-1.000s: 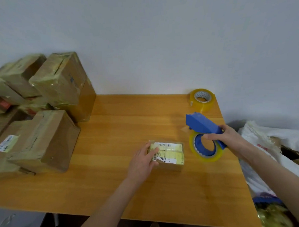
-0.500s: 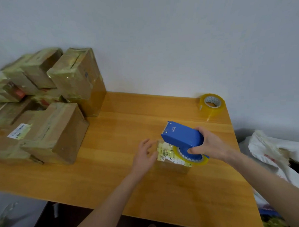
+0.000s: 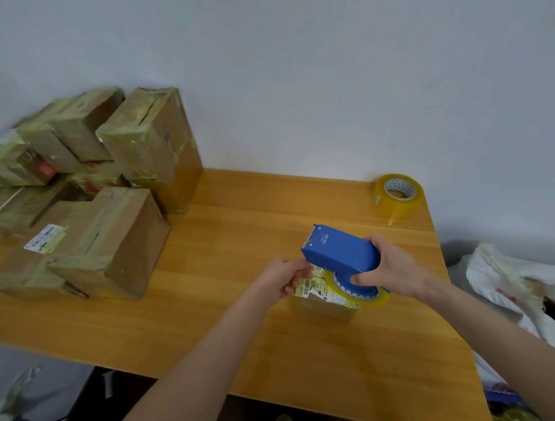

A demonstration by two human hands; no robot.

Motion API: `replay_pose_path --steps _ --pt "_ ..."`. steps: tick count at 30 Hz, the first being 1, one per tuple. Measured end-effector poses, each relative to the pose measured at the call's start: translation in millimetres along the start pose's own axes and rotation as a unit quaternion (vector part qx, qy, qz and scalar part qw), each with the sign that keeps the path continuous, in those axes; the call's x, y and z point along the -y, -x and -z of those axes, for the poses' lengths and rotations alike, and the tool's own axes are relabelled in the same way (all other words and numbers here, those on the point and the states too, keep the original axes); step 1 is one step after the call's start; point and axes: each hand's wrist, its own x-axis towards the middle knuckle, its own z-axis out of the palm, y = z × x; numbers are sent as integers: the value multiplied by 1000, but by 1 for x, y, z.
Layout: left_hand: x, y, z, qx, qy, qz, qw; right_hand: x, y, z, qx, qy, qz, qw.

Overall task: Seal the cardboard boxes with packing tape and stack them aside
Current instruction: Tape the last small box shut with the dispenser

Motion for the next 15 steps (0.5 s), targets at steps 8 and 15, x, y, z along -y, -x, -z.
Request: replay_pose_path --steps 8,15 --pt "0 -5 5 -15 10 -50 999 -1 0 1 -4 1 6 1000" --pt "1 -7 8 -93 -53 -93 990 1 0 1 -15 39 31 999"
